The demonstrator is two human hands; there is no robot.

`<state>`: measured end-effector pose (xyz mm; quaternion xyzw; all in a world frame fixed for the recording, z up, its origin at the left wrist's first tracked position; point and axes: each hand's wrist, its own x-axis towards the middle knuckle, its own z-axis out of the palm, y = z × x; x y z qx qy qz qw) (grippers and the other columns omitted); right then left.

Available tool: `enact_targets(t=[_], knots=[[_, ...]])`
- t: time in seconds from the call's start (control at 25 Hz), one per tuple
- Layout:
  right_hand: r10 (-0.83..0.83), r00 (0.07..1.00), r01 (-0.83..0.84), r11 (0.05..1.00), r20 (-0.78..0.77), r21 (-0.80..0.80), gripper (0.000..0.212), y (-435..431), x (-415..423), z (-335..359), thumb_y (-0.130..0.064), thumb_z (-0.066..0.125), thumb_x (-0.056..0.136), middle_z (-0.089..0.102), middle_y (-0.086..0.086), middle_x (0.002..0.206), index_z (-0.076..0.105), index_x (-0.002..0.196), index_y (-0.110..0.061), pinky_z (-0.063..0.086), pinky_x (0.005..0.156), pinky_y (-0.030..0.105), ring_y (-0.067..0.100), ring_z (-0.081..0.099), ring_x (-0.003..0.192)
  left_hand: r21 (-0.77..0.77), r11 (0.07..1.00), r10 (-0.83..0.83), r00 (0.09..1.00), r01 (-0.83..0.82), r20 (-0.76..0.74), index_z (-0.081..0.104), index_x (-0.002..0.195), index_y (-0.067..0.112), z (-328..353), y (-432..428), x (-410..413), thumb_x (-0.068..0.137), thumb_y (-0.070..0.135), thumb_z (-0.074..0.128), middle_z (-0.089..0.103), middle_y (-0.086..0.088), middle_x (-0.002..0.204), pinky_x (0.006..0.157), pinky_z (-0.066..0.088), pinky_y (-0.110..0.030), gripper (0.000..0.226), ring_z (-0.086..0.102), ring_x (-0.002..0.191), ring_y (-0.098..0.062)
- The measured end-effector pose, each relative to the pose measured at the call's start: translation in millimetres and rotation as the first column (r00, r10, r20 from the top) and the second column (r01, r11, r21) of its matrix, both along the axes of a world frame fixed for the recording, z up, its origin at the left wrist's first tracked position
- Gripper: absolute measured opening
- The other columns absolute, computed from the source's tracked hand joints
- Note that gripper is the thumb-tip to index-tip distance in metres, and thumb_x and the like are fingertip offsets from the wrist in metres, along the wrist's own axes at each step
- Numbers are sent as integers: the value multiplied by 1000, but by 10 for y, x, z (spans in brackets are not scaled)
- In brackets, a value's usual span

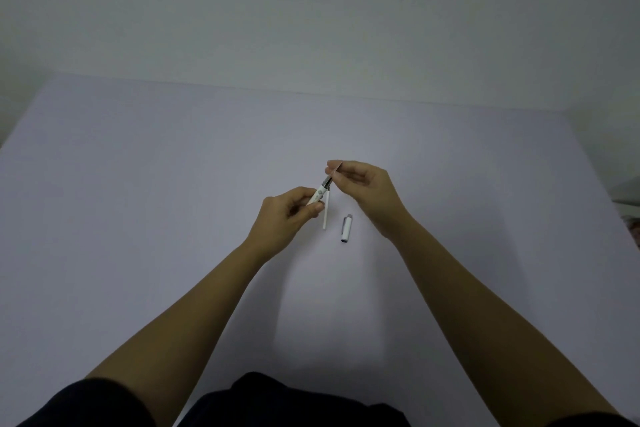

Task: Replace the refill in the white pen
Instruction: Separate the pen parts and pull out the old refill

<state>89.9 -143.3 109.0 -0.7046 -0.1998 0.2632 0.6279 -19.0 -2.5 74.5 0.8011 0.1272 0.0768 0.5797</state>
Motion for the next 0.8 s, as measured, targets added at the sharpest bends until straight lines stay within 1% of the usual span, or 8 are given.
enact_targets(t=[0.04, 0.16, 0.24, 0.32, 0.4, 0.52, 0.68, 0.8], knots=[[0, 1000, 0, 1000, -1, 2, 19, 4, -1, 0, -19, 68, 83, 74, -16, 84, 68, 97, -31, 51, 78, 14, 2, 69, 90, 1, 1000, 2, 1000, -2, 1, 63, 88, 44, 1, -5, 4, 86, 28, 64, 72, 5, 79, 70, 54, -18, 16, 68, 77, -10], [-61, 998, 61, 998, 24, -9, 34, 22, -16, 12, -18, 69, 82, 74, -13, 77, 58, 113, -27, 49, 81, 19, 3, 70, 85, -3, 1000, 9, 1000, -9, -11, 65, 93, 36, -6, -15, 10, 86, 29, 63, 72, 0, 80, 74, 54, -28, 10, 68, 76, -12], [-44, 999, 44, 999, -8, 29, 45, 19, -23, 14, -13, 66, 85, 75, -10, 88, 47, 123, -29, 51, 79, 15, 6, 70, 91, 5, 1000, 19, 1000, -18, -12, 65, 95, 33, -9, -13, 11, 87, 29, 63, 72, 0, 81, 76, 54, -31, 10, 68, 77, -8], [-27, 999, 28, 999, -33, 16, 59, 29, -36, 17, -14, 68, 83, 71, -6, 101, 38, 132, -29, 53, 82, 18, 8, 70, 94, 11, 1000, 24, 1000, -24, -3, 65, 96, 32, -10, -10, 9, 87, 29, 62, 72, 0, 82, 78, 56, -32, 10, 68, 77, -7], [-71, 997, 71, 996, -6, -54, 66, 60, -58, 21, -20, 71, 81, 69, -2, 98, 34, 135, -25, 51, 86, 24, 6, 69, 90, 10, 1000, 24, 1000, -24, 0, 65, 97, 31, -19, -8, 3, 87, 29, 62, 73, -1, 84, 79, 57, -34, 11, 69, 77, -7], [-139, 990, 139, 990, 18, -23, 55, 66, -45, 4, -20, 65, 86, 73, -9, 85, 35, 133, -23, 49, 82, 17, -1, 68, 89, 0, 1000, 27, 1000, -27, -15, 66, 97, 31, -48, -10, -8, 87, 30, 62, 73, -3, 86, 81, 57, -41, 11, 69, 78, -10], [-133, 991, 133, 989, 9, 66, 49, 36, 25, 48, -13, 54, 93, 72, -10, 99, 32, 136, -20, 48, 88, 10, -2, 64, 103, -16, 999, 40, 999, -40, -37, 65, 95, 32, -112, 4, -20, 88, 29, 62, 73, -2, 87, 83, 57, -41, 9, 69, 80, -11], [-185, 983, 186, 973, -24, 135, 44, 20, 70, 79, -12, 55, 93, 71, -3, 103, 36, 130, -26, 48, 95, 18, 3, 65, 105, -35, 999, 32, 998, -33, -50, 65, 93, 36, -188, 10, -50, 87, 29, 62, 73, 1, 87, 82, 56, -33, 9, 69, 80, -8]])
